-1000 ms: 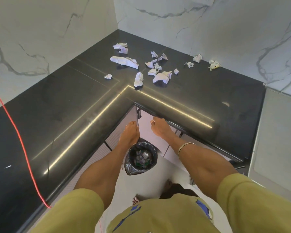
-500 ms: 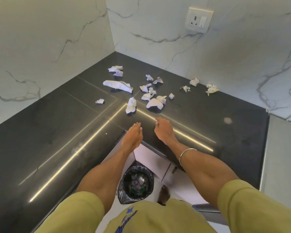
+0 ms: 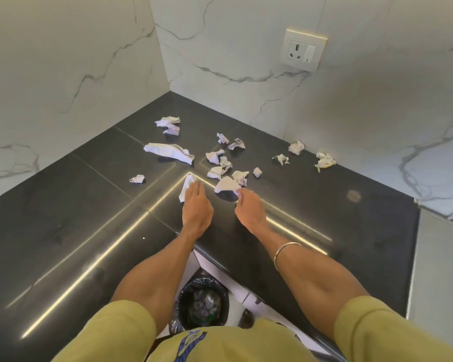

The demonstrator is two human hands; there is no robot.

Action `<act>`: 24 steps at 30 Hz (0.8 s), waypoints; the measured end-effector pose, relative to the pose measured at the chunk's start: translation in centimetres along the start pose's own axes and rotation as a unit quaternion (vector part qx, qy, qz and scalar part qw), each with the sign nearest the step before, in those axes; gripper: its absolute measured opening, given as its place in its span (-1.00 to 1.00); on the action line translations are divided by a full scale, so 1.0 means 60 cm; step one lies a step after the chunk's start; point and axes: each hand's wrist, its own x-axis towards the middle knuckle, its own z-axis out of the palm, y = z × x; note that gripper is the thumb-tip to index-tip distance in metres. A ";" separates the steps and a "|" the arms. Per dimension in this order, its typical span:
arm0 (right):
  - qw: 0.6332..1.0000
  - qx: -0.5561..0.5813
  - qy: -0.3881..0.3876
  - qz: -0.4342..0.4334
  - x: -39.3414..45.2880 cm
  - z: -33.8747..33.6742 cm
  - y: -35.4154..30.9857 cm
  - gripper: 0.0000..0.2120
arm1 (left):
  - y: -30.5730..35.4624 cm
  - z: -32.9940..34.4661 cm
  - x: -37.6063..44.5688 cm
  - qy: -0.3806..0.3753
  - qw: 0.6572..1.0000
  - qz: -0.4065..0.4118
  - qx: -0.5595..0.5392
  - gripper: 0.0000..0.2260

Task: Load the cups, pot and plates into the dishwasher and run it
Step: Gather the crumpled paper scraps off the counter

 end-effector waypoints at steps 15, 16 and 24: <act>0.998 0.061 0.004 0.025 0.057 0.084 -0.083 -0.70 | -0.116 -0.035 0.113 -0.102 0.991 0.078 0.040 -0.57; 0.998 0.056 0.004 0.031 0.060 0.091 -0.087 -0.70 | -0.122 -0.037 0.118 -0.101 0.991 0.079 0.021 -0.59; 0.996 0.037 0.032 0.073 0.051 0.126 -0.099 -0.71 | -0.136 -0.051 0.139 -0.136 0.985 0.106 -0.006 -0.62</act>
